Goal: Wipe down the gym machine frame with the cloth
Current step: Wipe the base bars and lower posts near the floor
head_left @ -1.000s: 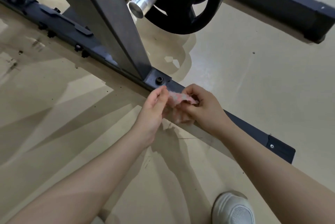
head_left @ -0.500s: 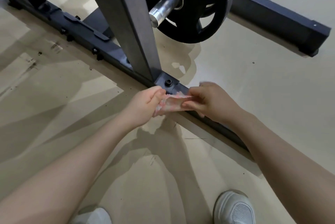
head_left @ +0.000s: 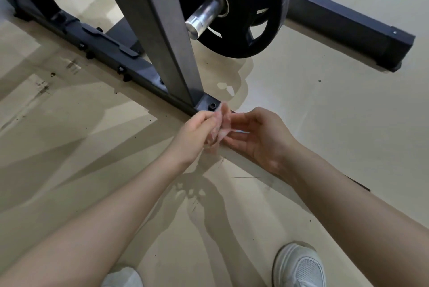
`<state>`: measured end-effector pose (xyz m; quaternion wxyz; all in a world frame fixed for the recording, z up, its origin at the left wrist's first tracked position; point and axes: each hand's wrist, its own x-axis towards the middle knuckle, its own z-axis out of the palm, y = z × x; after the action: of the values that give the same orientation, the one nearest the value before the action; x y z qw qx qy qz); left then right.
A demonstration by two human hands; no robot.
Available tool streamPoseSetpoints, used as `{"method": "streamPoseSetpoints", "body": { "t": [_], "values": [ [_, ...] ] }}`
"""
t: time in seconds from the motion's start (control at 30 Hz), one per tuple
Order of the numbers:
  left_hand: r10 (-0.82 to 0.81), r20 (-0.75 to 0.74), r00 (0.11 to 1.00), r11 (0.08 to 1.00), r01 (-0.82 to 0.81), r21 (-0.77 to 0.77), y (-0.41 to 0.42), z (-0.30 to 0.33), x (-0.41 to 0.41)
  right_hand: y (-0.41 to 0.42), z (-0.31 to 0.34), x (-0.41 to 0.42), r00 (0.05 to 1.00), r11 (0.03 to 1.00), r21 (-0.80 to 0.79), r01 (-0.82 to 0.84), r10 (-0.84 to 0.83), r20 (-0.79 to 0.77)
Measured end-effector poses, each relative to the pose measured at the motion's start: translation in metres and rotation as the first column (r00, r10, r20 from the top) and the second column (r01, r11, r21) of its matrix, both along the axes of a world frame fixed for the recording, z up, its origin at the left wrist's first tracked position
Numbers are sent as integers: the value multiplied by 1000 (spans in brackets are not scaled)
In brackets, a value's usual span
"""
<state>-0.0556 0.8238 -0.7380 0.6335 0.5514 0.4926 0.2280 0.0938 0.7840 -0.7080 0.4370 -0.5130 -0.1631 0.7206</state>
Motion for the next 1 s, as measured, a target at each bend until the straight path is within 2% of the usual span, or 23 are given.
{"method": "streamPoseSetpoints", "body": {
  "t": [0.07, 0.1, 0.17, 0.2, 0.27, 0.33, 0.43, 0.5, 0.6, 0.67, 0.73, 0.77, 0.83, 0.87, 0.93, 0.97, 1.0],
  "values": [
    [14, 16, 1000, 1000, -13, -23, 0, -6, 0, -5, 4, -1, 990, 994, 54, -94, 99, -103],
    [15, 54, 998, 998, -11, -67, -1, -7, 0, -7, 3, 0, 982, 982, 86, -166, 172, -71],
    [24, 157, 987, 985, 3, -170, -4, -9, 3, -5, 0, 3, 964, 957, 136, -255, 241, 110],
    [30, 203, 979, 977, 13, -211, -4, -10, 4, -4, -1, 8, 963, 959, 152, -239, 214, 161],
    [30, 252, 967, 966, 37, -256, -5, -11, 8, -4, -9, 15, 983, 971, 177, -161, 142, 114],
    [18, 238, 971, 961, 49, -274, -6, -10, 14, -7, -19, 18, 995, 984, 171, -46, 30, 93],
    [29, 196, 980, 953, 32, -301, -5, -7, 22, -8, -38, 19, 967, 980, 177, 93, -132, 219],
    [74, 268, 961, 937, 25, -349, -2, -7, 21, -7, -48, 27, 964, 973, 231, -21, -42, 264],
    [92, 428, 899, 900, 108, -421, 5, -5, 13, -9, -57, 33, 926, 884, 287, -368, 320, 201],
    [86, 450, 889, 901, 124, -417, 11, -5, 9, -10, -59, 37, 877, 860, 248, -446, 364, 313],
    [122, 399, 909, 928, 38, -370, 18, -9, 6, -6, -54, 48, 821, 870, 200, -451, 317, 474],
    [131, 341, 931, 949, -18, -314, 20, -13, 5, -3, -52, 56, 808, 877, 182, -444, 305, 504],
    [101, 152, 983, 989, -82, -125, 20, -22, 8, 3, -44, 71, 797, 887, 182, -424, 270, 541],
    [86, 51, 995, 996, -85, -25, 19, -28, 10, 8, -40, 74, 750, 895, 192, -402, 201, 630],
    [65, -120, 991, 991, -50, 123, 19, -37, 16, 19, -37, 77, 559, 942, 247, -226, -82, 825],
    [36, -222, 974, 978, 11, 209, 21, -41, 17, 24, -36, 73, 441, 952, 291, -92, -223, 869],
    [-3, -347, 938, 945, 116, 306, 25, -46, 18, 28, -37, 68, 326, 952, 305, -9, -286, 901]
  ]
}}
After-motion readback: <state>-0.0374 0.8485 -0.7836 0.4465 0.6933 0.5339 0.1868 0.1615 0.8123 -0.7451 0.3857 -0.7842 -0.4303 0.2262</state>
